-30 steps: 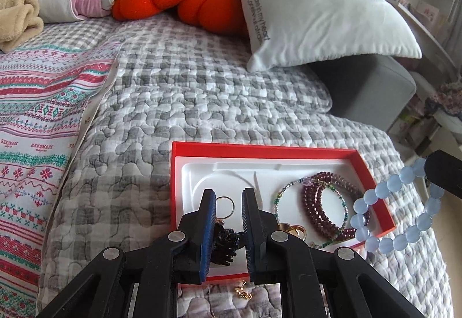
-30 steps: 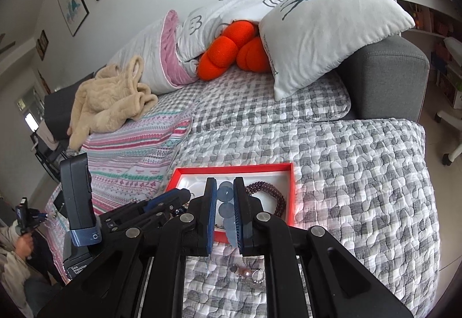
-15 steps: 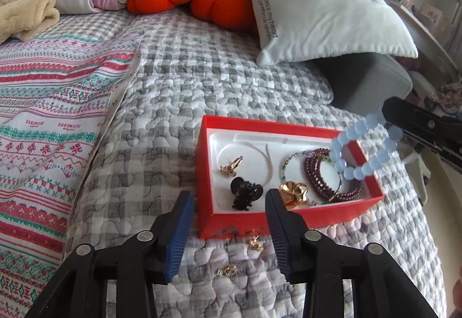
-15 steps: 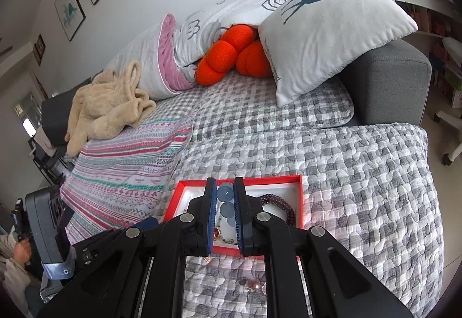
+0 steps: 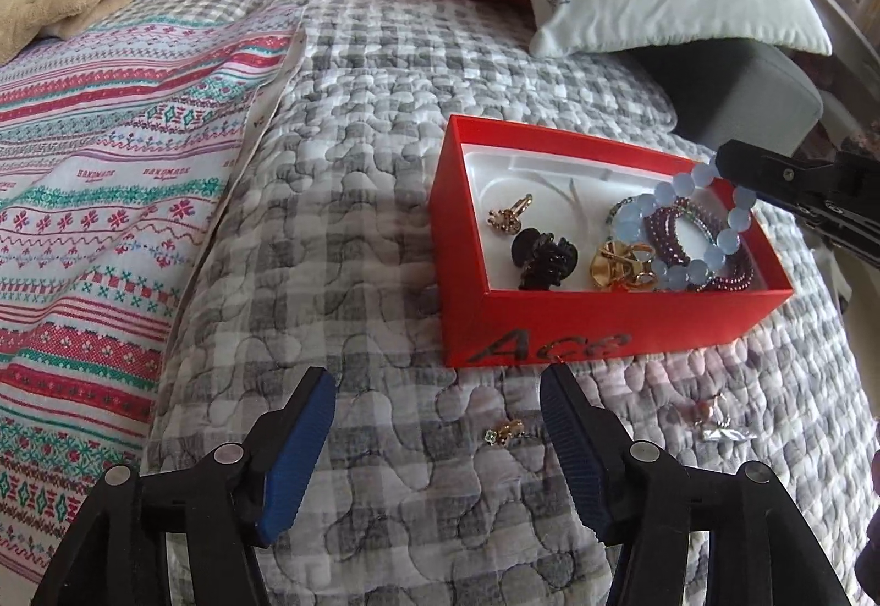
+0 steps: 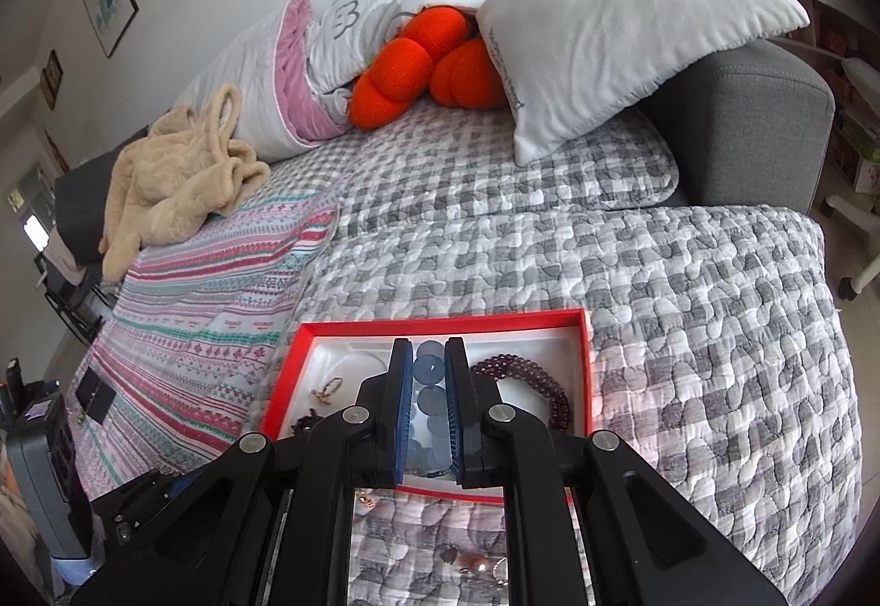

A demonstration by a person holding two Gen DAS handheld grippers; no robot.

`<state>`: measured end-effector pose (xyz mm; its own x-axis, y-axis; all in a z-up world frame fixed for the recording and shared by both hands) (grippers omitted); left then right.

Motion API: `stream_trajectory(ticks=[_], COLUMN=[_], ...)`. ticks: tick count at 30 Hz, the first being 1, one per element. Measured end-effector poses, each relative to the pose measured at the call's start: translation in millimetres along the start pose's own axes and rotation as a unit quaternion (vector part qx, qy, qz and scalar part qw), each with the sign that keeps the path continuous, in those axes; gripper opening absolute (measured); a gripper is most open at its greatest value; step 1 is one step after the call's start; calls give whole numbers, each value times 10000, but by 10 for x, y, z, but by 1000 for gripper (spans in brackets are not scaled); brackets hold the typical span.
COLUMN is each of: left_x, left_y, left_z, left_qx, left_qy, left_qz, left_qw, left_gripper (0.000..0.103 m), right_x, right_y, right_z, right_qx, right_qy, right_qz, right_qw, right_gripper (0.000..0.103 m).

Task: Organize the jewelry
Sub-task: 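Withdraw both open tools from the red box, then grasp a small gold earring with the left tool while the right tool reaches a pink pearl earring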

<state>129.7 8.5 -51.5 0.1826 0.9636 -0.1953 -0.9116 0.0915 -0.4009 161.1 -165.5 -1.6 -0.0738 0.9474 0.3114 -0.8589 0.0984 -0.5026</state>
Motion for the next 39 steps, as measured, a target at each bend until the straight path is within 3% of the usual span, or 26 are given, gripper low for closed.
stream_trajectory(ticks=[7,11,15,28,39], left_x=[-60,-50,-51,-32,-83], left_y=[-72,-38,52,425,530], left_z=[-24,-18,31,32,-80], left_qx=[-66,-41,-53,19,121], left_qy=[-71,-134,-130,-382,-595], left_qz=[14,119,165,-124,-690], left_qw=[10000,9998,9998,9992,9958], left_gripper=[78,83,91,95,95], right_x=[-114,-145,-191,-407,-474], right_y=[-9,41,201,882,1098], right_z=[9,128,254,215,227], right_qx=[74,94,158,810,984], right_qy=[82,69,98,593,799], right_qz=[-49,-4,71,530,659], right_qw=[9999,9999,9998,9935,9897], right_gripper=[16,40,51,55,55])
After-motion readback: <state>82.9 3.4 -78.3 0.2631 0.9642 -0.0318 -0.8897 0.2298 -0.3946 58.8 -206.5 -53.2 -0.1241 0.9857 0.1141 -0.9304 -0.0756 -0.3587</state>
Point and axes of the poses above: each gripper's, at about its wrist camera, not at the fingertips, and z roughly against the way its jaws point, x to its left, y to its underside, the point moved 6 cm from there along -z, roughly the way its jaws point, and after that the axes turned 14 degrees about x, right-handed, at the moved point
